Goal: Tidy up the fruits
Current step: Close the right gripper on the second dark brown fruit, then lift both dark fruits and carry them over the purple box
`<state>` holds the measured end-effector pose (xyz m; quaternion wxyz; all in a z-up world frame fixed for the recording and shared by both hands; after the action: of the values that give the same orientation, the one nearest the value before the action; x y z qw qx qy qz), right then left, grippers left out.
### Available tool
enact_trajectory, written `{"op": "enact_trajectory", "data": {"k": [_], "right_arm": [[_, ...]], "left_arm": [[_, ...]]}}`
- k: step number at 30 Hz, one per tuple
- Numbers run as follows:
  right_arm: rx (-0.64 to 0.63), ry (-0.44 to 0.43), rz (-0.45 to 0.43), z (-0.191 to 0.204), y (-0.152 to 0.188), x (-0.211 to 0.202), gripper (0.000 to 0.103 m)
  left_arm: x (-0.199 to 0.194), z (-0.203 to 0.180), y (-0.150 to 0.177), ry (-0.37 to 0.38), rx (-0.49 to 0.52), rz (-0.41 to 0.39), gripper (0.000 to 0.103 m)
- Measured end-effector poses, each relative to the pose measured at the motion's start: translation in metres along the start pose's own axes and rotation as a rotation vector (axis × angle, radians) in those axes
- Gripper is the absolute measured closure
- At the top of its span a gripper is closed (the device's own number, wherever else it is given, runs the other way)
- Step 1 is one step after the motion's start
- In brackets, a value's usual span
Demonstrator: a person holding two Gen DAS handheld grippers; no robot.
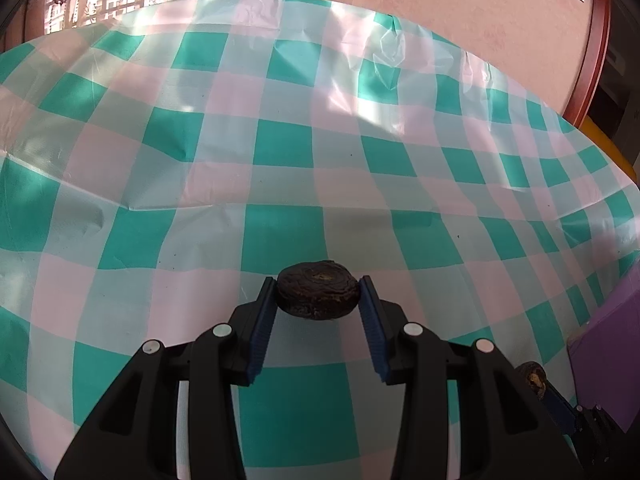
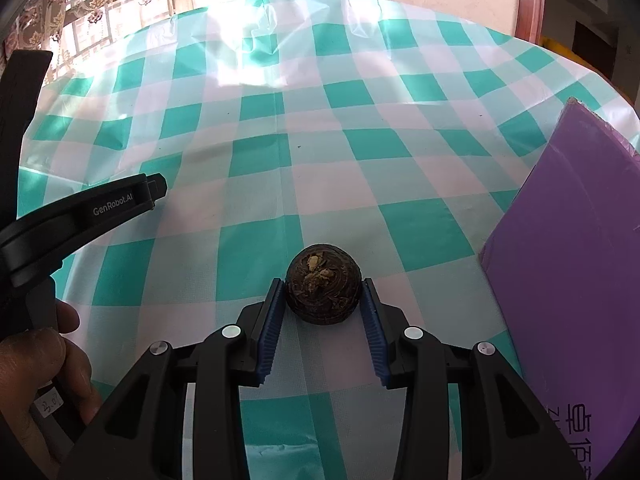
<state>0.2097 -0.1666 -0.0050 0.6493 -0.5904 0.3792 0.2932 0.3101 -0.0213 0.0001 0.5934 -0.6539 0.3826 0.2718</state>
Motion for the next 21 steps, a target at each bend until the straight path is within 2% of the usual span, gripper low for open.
{"op": "enact_trajectory", "data": {"k": [12, 21], "right_arm": [[-0.056, -0.017, -0.053, 0.006, 0.014, -0.020, 0.065], [-0.058, -0.038, -0.088, 0.000, 0.021, -0.045, 0.065]], "left_arm": [[-0.019, -0.004, -0.002, -0.032, 0.010, -0.062, 0.062], [-0.035, -0.023, 0.000, -0.065, 0.059, -0.109, 0.062]]}}
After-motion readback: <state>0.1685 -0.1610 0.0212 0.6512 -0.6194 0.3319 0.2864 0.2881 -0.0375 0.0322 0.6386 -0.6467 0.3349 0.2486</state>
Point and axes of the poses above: each gripper's, at about its wrist camera, not at the fingertips, and x roughly the way its jaws point, z to its left, y to its underside, the point moved 2 cm from there along x, roughly the way its jaws point, and after that the axes turned 8 degrees about z, right-handed, at the moved point
